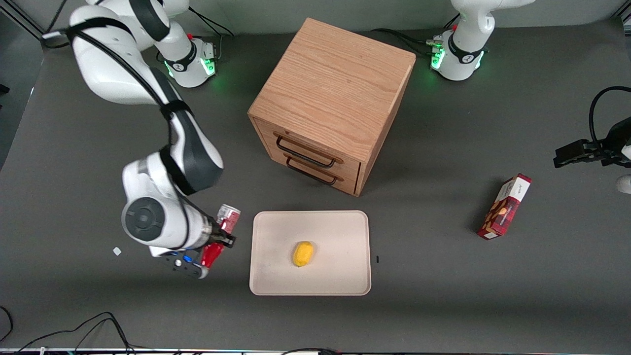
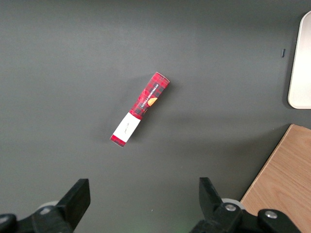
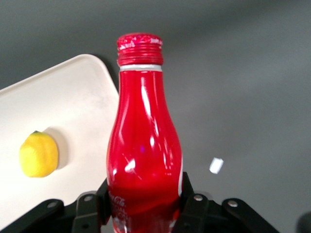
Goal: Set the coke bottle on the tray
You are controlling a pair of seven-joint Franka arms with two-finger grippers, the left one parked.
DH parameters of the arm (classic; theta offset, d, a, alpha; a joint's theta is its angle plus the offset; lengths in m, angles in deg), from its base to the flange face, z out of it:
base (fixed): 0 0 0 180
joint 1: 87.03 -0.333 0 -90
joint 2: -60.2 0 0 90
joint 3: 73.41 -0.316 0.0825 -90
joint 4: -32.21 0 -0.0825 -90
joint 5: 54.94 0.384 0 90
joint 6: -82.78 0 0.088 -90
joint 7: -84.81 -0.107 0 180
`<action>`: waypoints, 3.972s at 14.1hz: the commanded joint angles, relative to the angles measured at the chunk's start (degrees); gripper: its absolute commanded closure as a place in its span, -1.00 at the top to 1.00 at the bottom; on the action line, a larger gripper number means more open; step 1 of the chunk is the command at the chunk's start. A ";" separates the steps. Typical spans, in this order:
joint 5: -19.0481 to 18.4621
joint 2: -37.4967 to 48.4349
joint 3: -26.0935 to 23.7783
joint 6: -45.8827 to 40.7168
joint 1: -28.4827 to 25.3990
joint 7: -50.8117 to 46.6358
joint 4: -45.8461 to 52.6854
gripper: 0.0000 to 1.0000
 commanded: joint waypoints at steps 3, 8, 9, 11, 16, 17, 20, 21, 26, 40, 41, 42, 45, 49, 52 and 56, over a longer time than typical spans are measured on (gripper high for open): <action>-0.64 -8.41 5.33 9.79 -5.79 9.04 4.75 -1.00; 1.55 -12.55 3.57 16.21 -5.52 17.07 4.75 -1.00; 1.73 -13.43 3.65 17.10 -6.22 16.98 4.75 -1.00; 1.82 -14.22 3.57 17.29 -5.97 17.07 4.66 -1.00; 2.17 -14.93 3.57 18.07 -5.79 17.16 4.58 -1.00; 2.08 -15.02 3.57 18.16 -5.70 17.16 4.57 -1.00; 2.34 -15.10 3.74 21.22 -5.70 16.37 3.87 0.99; 2.34 -15.19 3.66 22.02 -5.53 16.37 3.61 1.00; 2.52 -15.19 3.57 21.94 -5.35 16.37 3.43 1.00; 4.80 -10.02 3.48 15.63 -3.25 16.28 3.52 1.00; 4.80 -8.35 3.48 14.40 -2.98 16.37 3.35 1.00; 4.80 -6.60 3.48 12.21 -2.80 16.45 2.74 1.00; 4.80 0.86 3.39 4.73 -0.43 17.07 -3.31 1.00; 4.72 15.35 -0.46 1.73 5.53 22.59 -19.72 1.00; 4.72 26.87 -1.97 -0.46 10.45 26.98 -31.08 1.00; 4.80 37.08 -6.98 -4.77 17.41 30.16 -37.78 1.00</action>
